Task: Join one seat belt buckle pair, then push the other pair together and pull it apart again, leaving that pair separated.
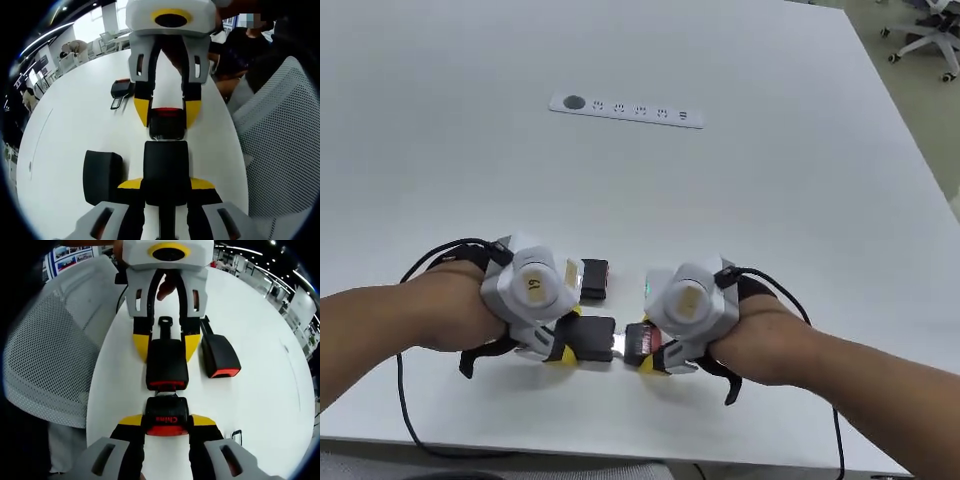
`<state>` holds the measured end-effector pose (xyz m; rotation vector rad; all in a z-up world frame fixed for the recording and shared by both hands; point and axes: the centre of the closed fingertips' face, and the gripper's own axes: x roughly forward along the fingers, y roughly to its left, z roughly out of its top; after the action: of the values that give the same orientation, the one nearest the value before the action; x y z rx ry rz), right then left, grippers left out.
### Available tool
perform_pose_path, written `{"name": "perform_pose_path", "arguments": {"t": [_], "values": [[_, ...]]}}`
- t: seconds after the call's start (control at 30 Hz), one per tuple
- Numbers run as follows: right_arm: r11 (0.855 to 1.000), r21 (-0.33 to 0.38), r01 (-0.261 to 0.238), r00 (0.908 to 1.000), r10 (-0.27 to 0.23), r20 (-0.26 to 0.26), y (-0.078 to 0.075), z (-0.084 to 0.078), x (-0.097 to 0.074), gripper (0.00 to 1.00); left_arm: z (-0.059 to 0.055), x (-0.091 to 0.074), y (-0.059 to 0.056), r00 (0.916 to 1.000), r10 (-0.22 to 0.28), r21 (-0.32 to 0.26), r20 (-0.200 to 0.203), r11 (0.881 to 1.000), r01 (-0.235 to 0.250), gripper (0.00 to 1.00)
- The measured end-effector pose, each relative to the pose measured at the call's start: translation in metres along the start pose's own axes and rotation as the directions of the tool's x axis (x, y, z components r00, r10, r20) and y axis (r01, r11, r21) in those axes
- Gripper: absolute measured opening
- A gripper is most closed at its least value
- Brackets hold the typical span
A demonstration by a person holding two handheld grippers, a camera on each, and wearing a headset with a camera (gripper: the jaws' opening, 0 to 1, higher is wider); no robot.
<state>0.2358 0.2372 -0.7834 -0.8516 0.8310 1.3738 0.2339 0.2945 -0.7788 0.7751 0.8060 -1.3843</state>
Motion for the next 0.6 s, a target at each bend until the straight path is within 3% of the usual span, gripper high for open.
{"name": "perform_pose_path", "arguments": {"t": [0.17, 0.2, 0.4, 0.53, 0.6], "values": [[1.000, 0.001, -0.018, 0.9998, 0.018, -0.013, -0.0032, 0.0045, 0.0025, 0.28, -0.0015, 0.0008, 0.0012, 1.0000, -0.002, 0.001, -0.003, 1.000, 0.002, 0.32], [1.000, 0.006, -0.002, 0.9996, 0.003, -0.029, -0.0054, 0.0038, 0.0020, 0.28, -0.0028, 0.0008, 0.0017, 1.0000, -0.004, 0.002, -0.004, 1.000, 0.004, 0.32], [0.999, -0.023, -0.026, 0.9994, 0.026, -0.022, -0.0033, 0.0033, 0.0045, 0.29, -0.0031, 0.0018, 0.0018, 1.0000, -0.005, 0.008, -0.006, 1.000, 0.005, 0.32], [1.000, 0.010, -0.010, 0.9997, 0.010, -0.023, -0.0042, 0.0002, 0.0056, 0.29, -0.0030, 0.0016, 0.0020, 1.0000, -0.006, 0.006, -0.004, 1.000, 0.006, 0.32], [1.000, 0.000, -0.009, 0.9996, 0.009, -0.028, -0.0024, 0.0010, 0.0043, 0.30, -0.0049, 0.0013, 0.0039, 0.9998, -0.010, 0.004, 0.017, 1.000, 0.010, 0.33]]}}
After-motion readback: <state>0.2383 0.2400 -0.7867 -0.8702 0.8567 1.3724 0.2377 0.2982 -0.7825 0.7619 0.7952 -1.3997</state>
